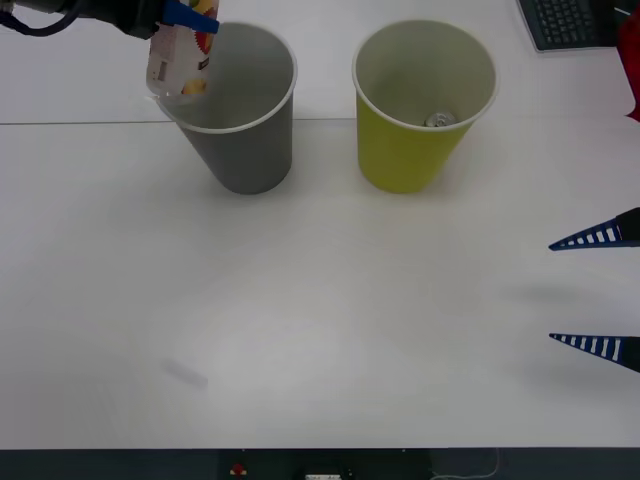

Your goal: Put the can into the green bin and the plastic bottle into the gray bin

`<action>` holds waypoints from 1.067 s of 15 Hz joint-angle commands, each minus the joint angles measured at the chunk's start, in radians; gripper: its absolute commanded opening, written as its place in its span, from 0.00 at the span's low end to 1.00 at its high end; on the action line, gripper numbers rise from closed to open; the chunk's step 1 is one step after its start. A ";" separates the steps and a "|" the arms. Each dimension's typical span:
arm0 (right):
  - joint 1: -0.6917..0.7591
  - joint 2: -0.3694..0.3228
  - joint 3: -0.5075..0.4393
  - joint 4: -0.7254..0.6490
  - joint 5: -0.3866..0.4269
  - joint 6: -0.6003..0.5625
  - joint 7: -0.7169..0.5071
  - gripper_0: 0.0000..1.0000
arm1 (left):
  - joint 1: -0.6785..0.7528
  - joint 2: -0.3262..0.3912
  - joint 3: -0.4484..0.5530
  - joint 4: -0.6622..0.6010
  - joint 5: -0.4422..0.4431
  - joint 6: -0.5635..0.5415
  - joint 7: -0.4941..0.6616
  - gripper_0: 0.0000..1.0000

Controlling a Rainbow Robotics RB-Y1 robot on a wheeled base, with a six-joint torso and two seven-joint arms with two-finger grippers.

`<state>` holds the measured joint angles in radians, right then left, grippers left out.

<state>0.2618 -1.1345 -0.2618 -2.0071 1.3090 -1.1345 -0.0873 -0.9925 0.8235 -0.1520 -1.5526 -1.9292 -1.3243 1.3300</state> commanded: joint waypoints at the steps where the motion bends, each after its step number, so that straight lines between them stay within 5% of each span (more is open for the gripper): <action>1: 0.000 0.000 0.000 0.000 0.000 0.000 0.000 1.00 | -0.097 -0.046 -0.073 0.101 -0.063 0.005 -0.017 0.00; 3: 0.000 0.000 0.000 0.000 0.000 0.000 0.000 1.00 | -0.112 -0.061 -0.089 0.126 -0.077 0.008 -0.018 0.00; 4: 0.000 0.000 0.000 0.000 0.000 0.000 0.000 1.00 | -0.112 -0.061 -0.092 0.125 -0.082 0.010 -0.020 0.11; 5: 0.000 0.000 0.000 0.000 0.000 0.000 0.000 1.00 | -0.112 -0.063 -0.092 0.125 -0.082 0.008 -0.041 0.61; 6: 0.000 0.000 0.000 0.000 0.000 0.000 0.000 1.00 | -0.112 -0.063 -0.092 0.125 -0.082 0.008 -0.058 1.00; 12: 0.000 0.000 0.000 0.000 0.000 0.000 0.000 1.00 | -0.081 -0.061 -0.038 0.115 -0.027 0.016 -0.163 1.00; 16: 0.000 0.000 0.000 0.000 0.000 0.000 0.000 1.00 | 0.058 -0.012 0.049 0.048 0.176 0.050 -0.238 1.00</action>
<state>0.2618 -1.1345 -0.2618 -2.0071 1.3090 -1.1345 -0.0873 -0.9601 0.8000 -0.1154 -1.4962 -1.7944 -1.2832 1.1135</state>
